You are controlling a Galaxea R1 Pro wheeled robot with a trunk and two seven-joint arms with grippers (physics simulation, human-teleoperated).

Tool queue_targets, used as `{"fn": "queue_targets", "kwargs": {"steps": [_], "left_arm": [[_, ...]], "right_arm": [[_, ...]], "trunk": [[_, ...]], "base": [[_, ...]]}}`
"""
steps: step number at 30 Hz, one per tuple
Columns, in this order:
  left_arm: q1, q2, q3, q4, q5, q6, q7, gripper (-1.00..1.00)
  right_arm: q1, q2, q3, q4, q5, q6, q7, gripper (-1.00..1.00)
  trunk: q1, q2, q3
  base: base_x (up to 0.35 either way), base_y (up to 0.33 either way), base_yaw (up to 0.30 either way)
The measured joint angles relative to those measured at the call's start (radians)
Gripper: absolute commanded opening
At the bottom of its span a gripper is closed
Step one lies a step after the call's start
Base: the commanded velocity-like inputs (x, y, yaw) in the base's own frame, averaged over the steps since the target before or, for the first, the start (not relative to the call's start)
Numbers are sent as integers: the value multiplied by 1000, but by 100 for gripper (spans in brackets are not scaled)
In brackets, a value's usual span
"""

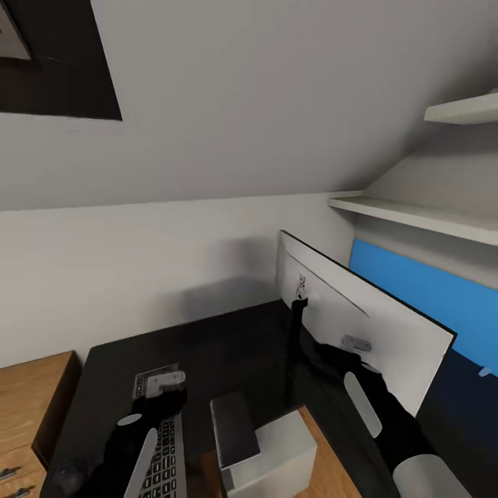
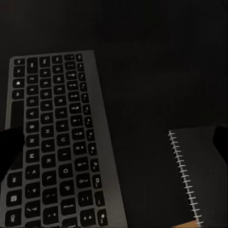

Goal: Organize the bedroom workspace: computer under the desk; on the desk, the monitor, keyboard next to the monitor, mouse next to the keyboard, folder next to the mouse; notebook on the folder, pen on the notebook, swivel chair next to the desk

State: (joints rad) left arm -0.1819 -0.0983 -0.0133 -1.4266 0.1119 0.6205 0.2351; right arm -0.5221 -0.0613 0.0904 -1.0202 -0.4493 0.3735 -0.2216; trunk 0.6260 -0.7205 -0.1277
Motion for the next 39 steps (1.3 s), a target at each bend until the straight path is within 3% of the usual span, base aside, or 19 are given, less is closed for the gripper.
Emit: {"fn": "queue_targets", "kwargs": {"steps": [13,39], "left_arm": [[0,0,-1,0,0,-1,0,100],[0,-1,-1,2,0,1,0,100]], "right_arm": [[0,-2,-6,0,0,0,1,100],[0,-2,-4,0,0,-2,2,100]], "trunk": [[0,0,9],[0,0,9]], "base": [[72,0,-204],[6,-3,-6]]}}
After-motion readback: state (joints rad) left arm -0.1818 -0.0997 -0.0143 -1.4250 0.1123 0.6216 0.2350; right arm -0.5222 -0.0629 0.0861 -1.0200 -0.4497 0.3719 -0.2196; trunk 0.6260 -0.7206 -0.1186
